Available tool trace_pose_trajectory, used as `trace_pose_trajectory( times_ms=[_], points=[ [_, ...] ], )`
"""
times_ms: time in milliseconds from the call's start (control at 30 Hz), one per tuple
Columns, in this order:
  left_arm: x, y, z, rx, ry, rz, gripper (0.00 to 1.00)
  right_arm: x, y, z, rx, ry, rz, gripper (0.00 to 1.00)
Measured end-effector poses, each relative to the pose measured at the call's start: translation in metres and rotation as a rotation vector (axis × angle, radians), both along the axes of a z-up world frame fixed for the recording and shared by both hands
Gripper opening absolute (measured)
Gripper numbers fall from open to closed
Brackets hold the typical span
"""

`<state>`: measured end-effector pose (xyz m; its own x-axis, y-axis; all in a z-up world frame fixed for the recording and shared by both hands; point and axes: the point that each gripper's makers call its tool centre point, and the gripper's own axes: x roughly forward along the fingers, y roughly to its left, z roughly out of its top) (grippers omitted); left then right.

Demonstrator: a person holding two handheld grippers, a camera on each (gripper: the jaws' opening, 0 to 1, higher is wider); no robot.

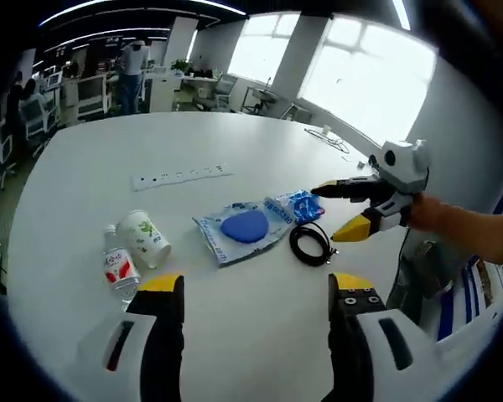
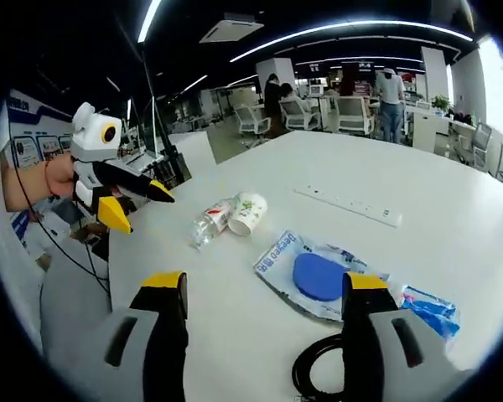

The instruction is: Arrange the tabletop items into an orderly group along one side of the table until the central work area is clear of visible clutter.

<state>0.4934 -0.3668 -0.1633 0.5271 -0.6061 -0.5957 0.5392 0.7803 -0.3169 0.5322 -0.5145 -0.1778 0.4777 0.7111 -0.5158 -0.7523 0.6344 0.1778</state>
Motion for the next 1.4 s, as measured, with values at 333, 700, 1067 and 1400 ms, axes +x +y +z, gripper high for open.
trace_pose_trajectory(
  times_ms=[333, 700, 1067, 1400],
  points=[
    [-0.007, 0.053, 0.007, -0.005, -0.010, 0.116, 0.71, 0.023, 0.045, 0.015, -0.036, -0.036, 0.177, 0.74],
    [-0.020, 0.083, 0.003, -0.033, 0.004, 0.193, 0.71, 0.039, 0.086, 0.024, -0.065, -0.058, 0.327, 0.73],
    [-0.027, 0.106, -0.004, -0.049, 0.017, 0.247, 0.71, 0.052, 0.117, 0.023, -0.107, -0.047, 0.473, 0.73],
    [-0.032, 0.117, -0.018, -0.079, 0.041, 0.285, 0.71, 0.069, 0.145, 0.017, -0.135, -0.005, 0.609, 0.70]
  ],
)
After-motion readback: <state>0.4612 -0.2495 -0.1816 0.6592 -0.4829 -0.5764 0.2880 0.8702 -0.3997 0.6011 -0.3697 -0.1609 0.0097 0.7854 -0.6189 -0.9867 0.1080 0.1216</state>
